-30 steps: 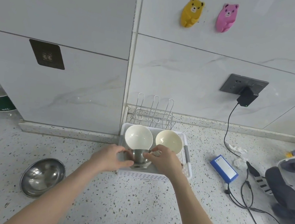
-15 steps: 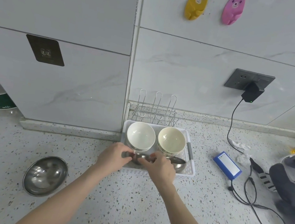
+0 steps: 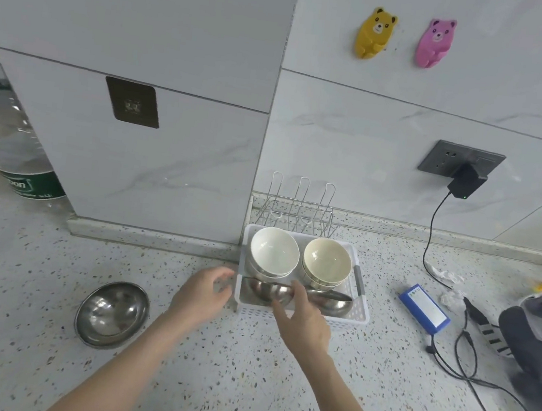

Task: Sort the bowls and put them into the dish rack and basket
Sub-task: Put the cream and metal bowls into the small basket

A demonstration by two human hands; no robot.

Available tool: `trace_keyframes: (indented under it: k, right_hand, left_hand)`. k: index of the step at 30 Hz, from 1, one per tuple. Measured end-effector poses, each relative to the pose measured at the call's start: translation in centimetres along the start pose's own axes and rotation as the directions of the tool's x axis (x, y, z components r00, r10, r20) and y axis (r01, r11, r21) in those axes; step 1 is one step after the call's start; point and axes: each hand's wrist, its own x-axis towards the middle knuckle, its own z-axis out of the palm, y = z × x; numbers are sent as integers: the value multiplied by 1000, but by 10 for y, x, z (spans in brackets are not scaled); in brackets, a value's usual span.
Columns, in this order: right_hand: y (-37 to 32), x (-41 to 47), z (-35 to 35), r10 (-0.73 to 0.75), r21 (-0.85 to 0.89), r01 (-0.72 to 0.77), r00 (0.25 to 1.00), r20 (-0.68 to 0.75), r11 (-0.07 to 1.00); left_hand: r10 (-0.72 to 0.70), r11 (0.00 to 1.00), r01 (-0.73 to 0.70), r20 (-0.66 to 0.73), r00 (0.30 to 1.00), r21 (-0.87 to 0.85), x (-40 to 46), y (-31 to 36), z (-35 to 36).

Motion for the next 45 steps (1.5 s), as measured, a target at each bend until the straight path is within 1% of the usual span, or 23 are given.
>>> trace_keyframes:
  k: [2,4,6,7,9,10,12,13,16,19,23,27,31,36,41,45]
  right_hand:
    - [-7,-12,2,-4,-9,3,995,-100,1000]
    - [-19,-22,9,-41,23,43,994,-103,999]
    - [-34,-32,22,-102,54,103,994,-27,993]
    - [-42,-37,29,-125,69,123,992,19,990]
    - [-57,-47,45,-146,104,135,983,108,985]
    - [-65,-52,53,-149,117,132,976,156,984]
    - [-78,-60,68,-146,129,117,958,247,985]
    - [-85,-64,75,-140,132,106,948,285,986]
    - [-100,-73,89,-128,140,83,927,353,987]
    - [-111,-82,95,-109,146,56,916,387,988]
    - [-117,-88,97,-98,183,28,917,386,983]
    - [-123,-91,97,-117,242,23,917,381,970]
    - [-123,-89,86,-146,358,17,930,337,933]
    - [-110,-79,61,-229,481,69,931,283,874]
    - [-90,-63,30,-297,537,128,924,240,834]
    - [-73,-49,7,-340,497,212,923,182,841]
  left_hand:
    - [-44,999,42,-50,998,-31,-13,-15,-15]
    - [-83,995,75,-140,987,-63,-25,-34,-33]
    - [-126,991,109,-260,957,-78,-37,-55,-54]
    - [-146,989,138,-328,933,-49,-42,-67,-65]
    - [-192,966,247,-438,878,72,-53,-91,-84]
    - [-240,936,328,-453,858,125,-59,-102,-92]
    - [-389,856,484,-390,835,181,-70,-121,-102]
    - [-452,822,534,-344,823,196,-74,-128,-105]
    - [-557,773,595,-213,803,221,-81,-149,-106]
    - [-608,776,620,-127,784,114,-84,-158,-102]
    - [-591,806,582,-113,799,-104,-85,-156,-97]
    - [-575,809,546,-99,812,-218,-83,-145,-96]
    - [-531,819,484,-89,842,-308,-83,-132,-96]
    - [-473,822,416,-59,879,-389,-78,-107,-95]
    - [-438,788,394,19,899,-473,-70,-70,-86]
    - [-433,779,411,67,899,-474,-64,-42,-74]
